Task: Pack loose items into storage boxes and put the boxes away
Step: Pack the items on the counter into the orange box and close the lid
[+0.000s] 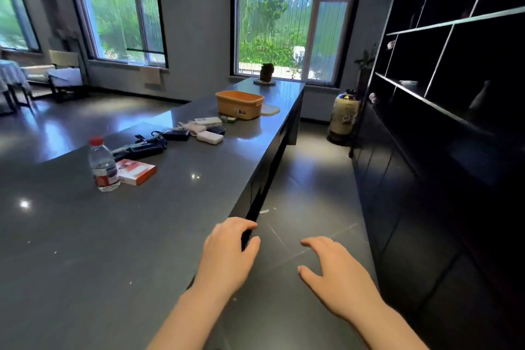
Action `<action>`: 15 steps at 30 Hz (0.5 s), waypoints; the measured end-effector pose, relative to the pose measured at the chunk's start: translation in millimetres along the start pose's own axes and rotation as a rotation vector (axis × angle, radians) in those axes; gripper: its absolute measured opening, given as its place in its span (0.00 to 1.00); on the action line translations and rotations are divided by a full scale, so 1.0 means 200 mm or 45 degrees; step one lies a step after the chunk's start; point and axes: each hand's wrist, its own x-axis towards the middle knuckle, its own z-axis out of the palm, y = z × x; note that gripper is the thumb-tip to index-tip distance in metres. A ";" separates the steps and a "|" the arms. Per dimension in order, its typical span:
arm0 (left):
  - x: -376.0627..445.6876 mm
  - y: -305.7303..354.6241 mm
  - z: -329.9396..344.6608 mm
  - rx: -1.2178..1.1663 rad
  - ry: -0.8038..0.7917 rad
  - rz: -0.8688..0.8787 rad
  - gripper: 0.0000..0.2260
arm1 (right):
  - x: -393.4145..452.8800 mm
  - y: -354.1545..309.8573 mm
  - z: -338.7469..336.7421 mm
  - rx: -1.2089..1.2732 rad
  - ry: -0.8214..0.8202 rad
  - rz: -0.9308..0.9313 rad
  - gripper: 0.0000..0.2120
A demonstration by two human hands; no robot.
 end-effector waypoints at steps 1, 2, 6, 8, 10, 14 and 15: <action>0.12 0.00 0.01 0.006 0.013 0.008 0.13 | 0.11 0.03 -0.01 -0.003 0.001 -0.003 0.23; 0.24 0.00 0.03 0.016 0.017 0.018 0.13 | 0.21 0.06 -0.01 -0.009 0.005 -0.006 0.23; 0.63 0.01 0.16 0.042 -0.014 0.028 0.13 | 0.55 0.22 -0.02 0.046 0.003 0.030 0.22; 0.79 0.02 0.25 0.040 -0.041 0.039 0.13 | 0.72 0.31 -0.02 0.065 -0.020 0.040 0.22; 0.95 0.02 0.35 0.047 -0.064 0.044 0.13 | 0.90 0.42 -0.01 0.049 -0.025 0.035 0.23; 1.32 0.03 0.58 0.066 -0.023 -0.003 0.13 | 1.31 0.66 -0.03 0.017 -0.038 0.007 0.24; 1.40 0.04 0.63 0.068 0.000 -0.016 0.13 | 1.41 0.70 -0.04 0.014 -0.039 -0.015 0.24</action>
